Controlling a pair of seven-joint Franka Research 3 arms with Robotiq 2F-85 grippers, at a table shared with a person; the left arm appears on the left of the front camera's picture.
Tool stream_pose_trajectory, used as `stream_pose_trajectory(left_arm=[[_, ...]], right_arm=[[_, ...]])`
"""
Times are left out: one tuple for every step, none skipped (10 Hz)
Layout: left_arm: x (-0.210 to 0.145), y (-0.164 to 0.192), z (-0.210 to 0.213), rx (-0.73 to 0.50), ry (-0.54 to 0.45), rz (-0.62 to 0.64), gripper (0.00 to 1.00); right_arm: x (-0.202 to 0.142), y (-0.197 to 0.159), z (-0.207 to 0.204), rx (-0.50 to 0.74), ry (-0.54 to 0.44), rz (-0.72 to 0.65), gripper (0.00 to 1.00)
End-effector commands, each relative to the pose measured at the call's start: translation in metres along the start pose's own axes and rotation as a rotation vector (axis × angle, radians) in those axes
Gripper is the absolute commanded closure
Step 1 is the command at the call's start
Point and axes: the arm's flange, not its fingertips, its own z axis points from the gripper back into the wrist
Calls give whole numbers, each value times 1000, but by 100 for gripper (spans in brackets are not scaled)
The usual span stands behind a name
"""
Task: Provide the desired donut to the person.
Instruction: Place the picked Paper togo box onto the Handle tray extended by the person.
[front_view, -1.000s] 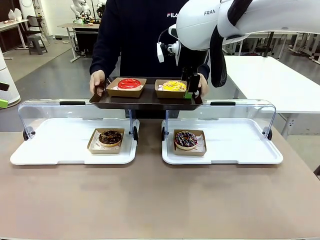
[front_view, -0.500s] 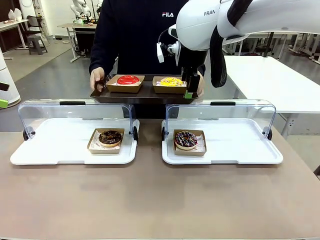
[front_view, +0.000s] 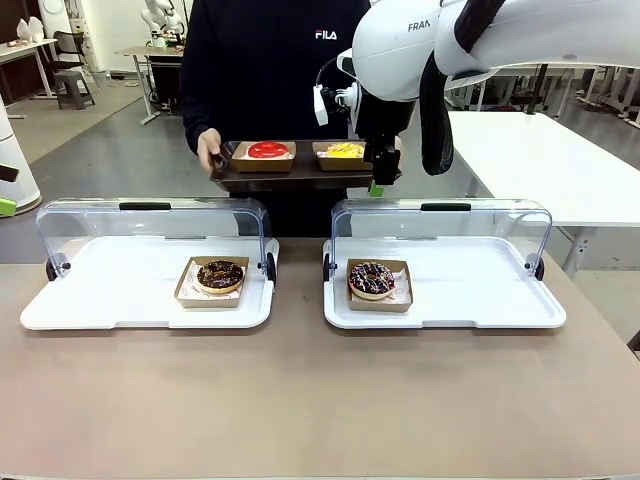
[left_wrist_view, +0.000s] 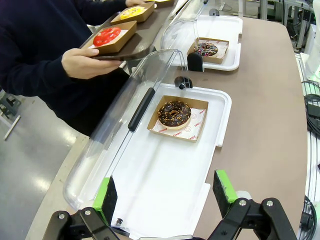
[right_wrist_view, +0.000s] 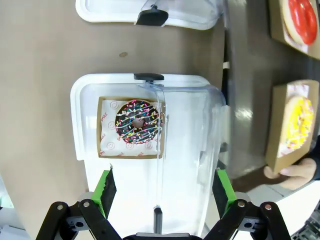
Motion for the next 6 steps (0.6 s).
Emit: stream_pose_trajectory(left_arm=[[-1,-1,0,12,-19,-3,0],[-1,-1,0,12,-19,-3,0],[-1,-1,0,12,-19,-3,0],[-1,-1,0,12,-19,-3,0],[-1,-1,0,12,-19,-3,0],[-1,-1,0,12,-19,-3,0]], right_arm=[[0,0,0,0,0,0,0],[-39,-2,43,45,-101,-45,0],[-85,7,74,82,-202,-68,0],[-131,19,90,93,-302,-94,0],[-179,42,100,103,-407,-106,0],[-214,64,103,83,-460,-121,0]])
